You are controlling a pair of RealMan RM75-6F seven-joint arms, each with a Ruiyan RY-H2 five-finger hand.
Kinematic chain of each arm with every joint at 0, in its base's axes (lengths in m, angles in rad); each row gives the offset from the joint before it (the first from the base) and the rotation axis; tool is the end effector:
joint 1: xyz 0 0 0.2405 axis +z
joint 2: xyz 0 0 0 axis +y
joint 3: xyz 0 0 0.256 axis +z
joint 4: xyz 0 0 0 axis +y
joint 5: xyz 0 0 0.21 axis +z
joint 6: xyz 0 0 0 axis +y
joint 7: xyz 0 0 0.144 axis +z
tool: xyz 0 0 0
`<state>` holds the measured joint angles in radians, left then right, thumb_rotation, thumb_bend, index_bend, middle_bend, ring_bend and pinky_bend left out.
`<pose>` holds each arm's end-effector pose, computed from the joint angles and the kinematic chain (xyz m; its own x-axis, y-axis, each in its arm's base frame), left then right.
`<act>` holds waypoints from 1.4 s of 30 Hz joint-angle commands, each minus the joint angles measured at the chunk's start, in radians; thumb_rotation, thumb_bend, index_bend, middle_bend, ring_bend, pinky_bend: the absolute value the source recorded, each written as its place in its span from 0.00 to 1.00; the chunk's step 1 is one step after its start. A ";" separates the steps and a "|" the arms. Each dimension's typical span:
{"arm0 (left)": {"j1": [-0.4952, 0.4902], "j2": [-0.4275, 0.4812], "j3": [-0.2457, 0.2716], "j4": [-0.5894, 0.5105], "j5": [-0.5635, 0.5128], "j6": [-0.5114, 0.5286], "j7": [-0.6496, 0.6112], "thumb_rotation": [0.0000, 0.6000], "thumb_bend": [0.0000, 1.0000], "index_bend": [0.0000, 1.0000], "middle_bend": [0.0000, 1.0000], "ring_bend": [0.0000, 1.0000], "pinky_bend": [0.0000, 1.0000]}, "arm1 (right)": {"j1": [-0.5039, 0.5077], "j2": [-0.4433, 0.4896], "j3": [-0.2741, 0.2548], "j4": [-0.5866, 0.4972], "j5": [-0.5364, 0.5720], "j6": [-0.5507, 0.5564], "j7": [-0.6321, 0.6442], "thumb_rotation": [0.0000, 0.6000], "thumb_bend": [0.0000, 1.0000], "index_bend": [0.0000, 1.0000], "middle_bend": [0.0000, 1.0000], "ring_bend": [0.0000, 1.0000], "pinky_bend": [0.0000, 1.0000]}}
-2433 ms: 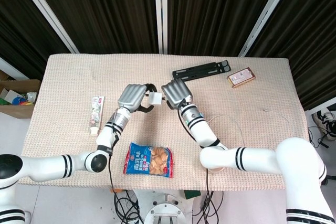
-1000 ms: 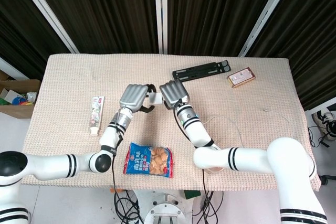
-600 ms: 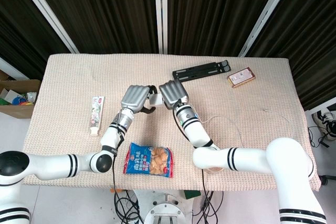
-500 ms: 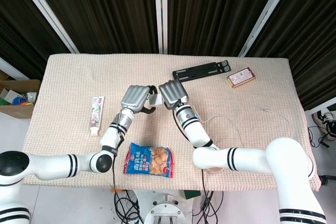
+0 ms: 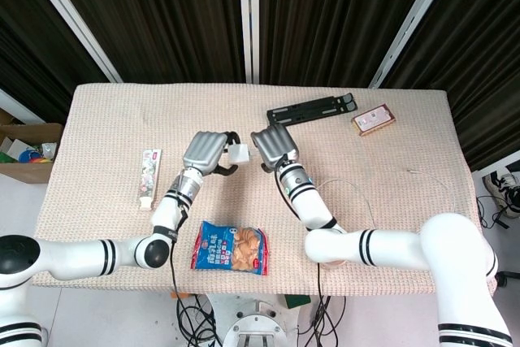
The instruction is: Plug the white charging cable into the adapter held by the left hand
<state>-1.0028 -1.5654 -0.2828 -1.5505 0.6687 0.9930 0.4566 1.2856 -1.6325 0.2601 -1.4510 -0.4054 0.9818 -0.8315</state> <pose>-0.0645 0.3833 -0.0120 0.2997 0.2994 0.9059 0.9359 -0.2766 -0.2182 0.0037 -0.4007 -0.0371 0.6188 -0.2146 0.7557 -0.7617 -0.3994 0.5103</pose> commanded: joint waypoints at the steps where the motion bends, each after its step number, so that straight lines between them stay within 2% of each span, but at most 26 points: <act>1: 0.000 0.000 0.001 -0.001 0.002 0.000 0.001 0.92 0.49 0.59 0.52 0.76 0.99 | 0.000 0.000 0.000 -0.001 0.002 0.002 -0.003 1.00 0.34 0.53 0.54 0.41 0.41; 3: -0.001 0.000 0.001 -0.002 0.002 -0.001 0.002 0.92 0.49 0.59 0.52 0.76 0.99 | 0.001 0.000 0.001 -0.001 0.004 0.003 -0.004 1.00 0.36 0.57 0.54 0.41 0.41; 10: -0.004 -0.002 0.001 -0.002 0.000 -0.001 0.008 0.92 0.49 0.59 0.52 0.76 0.99 | 0.003 -0.005 0.002 0.004 0.007 0.002 -0.009 1.00 0.38 0.62 0.54 0.41 0.41; 18: -0.008 -0.007 0.002 -0.002 -0.003 -0.002 0.014 0.92 0.49 0.59 0.52 0.76 0.99 | 0.008 -0.014 0.004 0.011 0.013 0.004 -0.016 1.00 0.43 0.63 0.54 0.41 0.41; 36: -0.017 -0.017 0.002 0.001 -0.006 -0.003 0.023 0.92 0.49 0.59 0.52 0.76 0.99 | 0.022 -0.038 0.013 0.028 0.021 0.001 -0.027 1.00 0.43 0.63 0.54 0.41 0.41; 40: -0.015 -0.017 0.003 0.003 -0.006 0.000 0.023 0.92 0.49 0.59 0.52 0.76 0.99 | 0.018 -0.035 0.012 0.022 0.023 0.011 -0.029 1.00 0.39 0.63 0.54 0.41 0.41; 42: -0.013 -0.017 0.006 0.008 -0.008 0.002 0.024 0.92 0.49 0.59 0.52 0.76 0.99 | 0.012 -0.032 0.013 0.013 0.024 0.023 -0.026 1.00 0.32 0.58 0.54 0.41 0.39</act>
<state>-1.0162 -1.5822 -0.2777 -1.5434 0.6618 0.9945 0.4804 1.3007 -1.6659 0.2723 -1.4336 -0.3821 0.9991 -0.8595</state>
